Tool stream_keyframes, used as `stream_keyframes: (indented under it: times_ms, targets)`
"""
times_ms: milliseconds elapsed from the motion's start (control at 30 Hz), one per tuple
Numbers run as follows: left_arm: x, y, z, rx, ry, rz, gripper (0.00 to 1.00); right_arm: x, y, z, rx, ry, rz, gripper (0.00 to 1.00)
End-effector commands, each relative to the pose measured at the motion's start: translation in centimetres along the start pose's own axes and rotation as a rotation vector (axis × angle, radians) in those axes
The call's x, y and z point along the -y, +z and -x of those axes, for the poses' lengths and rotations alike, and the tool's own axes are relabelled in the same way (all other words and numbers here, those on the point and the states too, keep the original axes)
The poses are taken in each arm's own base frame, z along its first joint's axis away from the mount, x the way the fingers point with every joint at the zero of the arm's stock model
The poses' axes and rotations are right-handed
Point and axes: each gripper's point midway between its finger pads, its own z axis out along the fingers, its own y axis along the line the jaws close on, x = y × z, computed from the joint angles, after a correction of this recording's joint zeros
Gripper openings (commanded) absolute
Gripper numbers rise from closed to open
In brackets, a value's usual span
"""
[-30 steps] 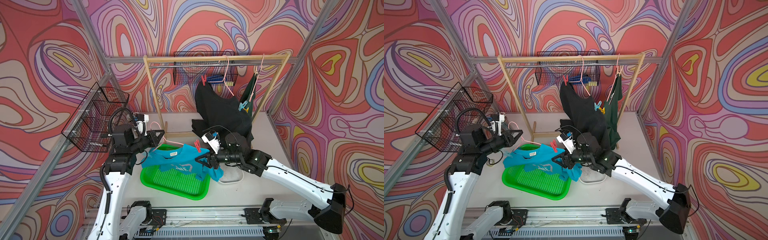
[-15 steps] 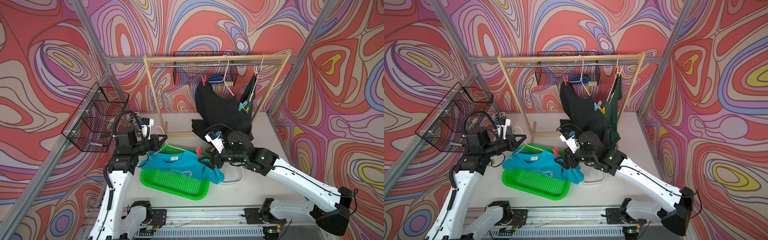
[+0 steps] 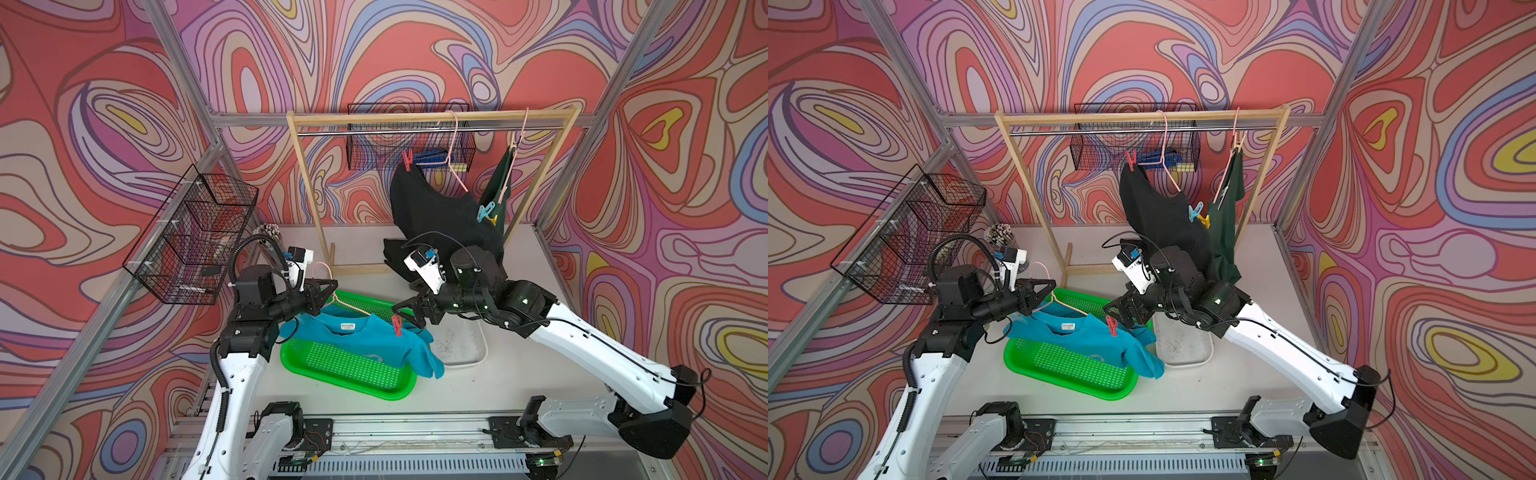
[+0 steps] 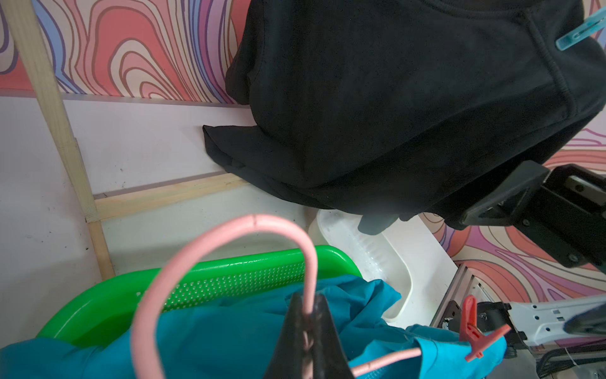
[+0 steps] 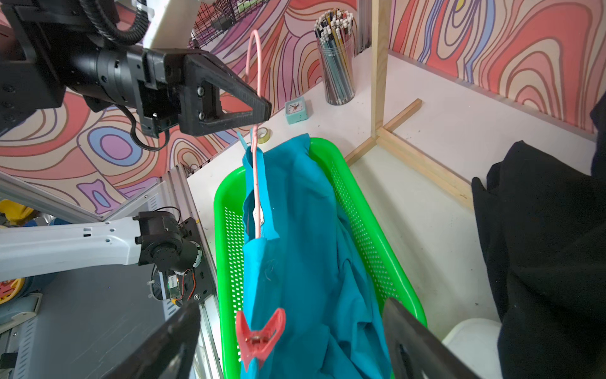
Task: Remove the clothespins securing t-shirts to the hanger
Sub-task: Pick up the hanger from the clothes rail, then remove the clothespin from the hanger.
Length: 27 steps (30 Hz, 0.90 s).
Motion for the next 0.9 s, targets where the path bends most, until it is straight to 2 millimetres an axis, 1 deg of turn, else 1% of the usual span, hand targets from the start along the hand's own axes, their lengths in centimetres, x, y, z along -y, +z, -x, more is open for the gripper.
stream_keyframes:
  times_ms: [0,133,267,333,567,733,867]
  targets:
    - [0.8,-0.2,-0.2,0.018,0.069,-0.037,0.0,-0.5,0.9,-0.5,-0.038,-0.009,0.041,0.88]
    - [0.8,-0.6,-0.8,0.021,0.088,-0.023,0.0,-0.5,2.1,-1.1,-0.074,0.017,0.077,0.88]
    - [0.8,-1.1,-1.0,0.036,0.109,0.002,0.0,-0.7,2.9,-1.7,-0.114,0.05,0.13,0.82]
    - [0.6,-1.2,-1.0,0.041,0.113,0.018,0.0,-1.1,2.9,-1.8,-0.12,0.059,0.154,0.8]
    - [0.3,-1.1,-1.2,0.034,0.102,0.026,0.0,-1.4,2.3,-2.9,-0.137,0.088,0.165,0.73]
    - [0.1,-1.0,-1.2,0.033,0.1,0.036,0.0,-2.0,1.6,-3.3,-0.141,0.102,0.195,0.72]
    - [0.0,-0.9,-1.2,0.029,0.094,0.038,0.0,-2.3,1.9,-4.3,-0.182,0.122,0.218,0.71]
